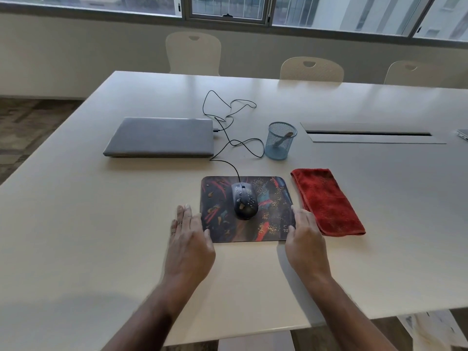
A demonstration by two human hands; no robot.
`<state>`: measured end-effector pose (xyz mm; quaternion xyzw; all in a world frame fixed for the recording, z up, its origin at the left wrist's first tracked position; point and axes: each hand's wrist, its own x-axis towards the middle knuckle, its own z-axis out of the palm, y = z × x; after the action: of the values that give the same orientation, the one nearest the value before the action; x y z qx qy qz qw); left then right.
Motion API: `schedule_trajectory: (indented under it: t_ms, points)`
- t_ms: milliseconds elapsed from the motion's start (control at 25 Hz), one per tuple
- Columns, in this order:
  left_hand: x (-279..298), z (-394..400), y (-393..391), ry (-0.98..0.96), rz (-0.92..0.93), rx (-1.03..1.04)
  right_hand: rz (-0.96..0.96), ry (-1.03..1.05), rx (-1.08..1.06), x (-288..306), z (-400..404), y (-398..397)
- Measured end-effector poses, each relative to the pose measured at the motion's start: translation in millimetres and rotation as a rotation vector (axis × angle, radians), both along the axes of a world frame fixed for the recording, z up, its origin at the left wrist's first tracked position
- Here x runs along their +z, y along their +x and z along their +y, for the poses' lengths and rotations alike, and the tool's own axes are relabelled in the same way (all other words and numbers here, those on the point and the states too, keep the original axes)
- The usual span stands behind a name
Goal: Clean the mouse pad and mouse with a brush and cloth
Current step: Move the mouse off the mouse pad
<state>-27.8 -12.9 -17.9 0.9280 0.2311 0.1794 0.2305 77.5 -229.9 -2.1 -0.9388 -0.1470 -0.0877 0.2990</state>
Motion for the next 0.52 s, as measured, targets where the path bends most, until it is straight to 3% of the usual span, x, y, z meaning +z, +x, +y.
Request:
schedule_trajectory:
  t_ms: [360, 520]
  points:
    - [1.1, -3.5, -7.4, -0.032, 0.025, -0.001, -0.025, 0.007, 0.022, -6.2, -4.6, -6.3]
    - [16.8, -15.3, -2.0, -0.066, -0.134, -0.004, -0.068, -0.001, 0.042, -2.9, -9.4, -0.9]
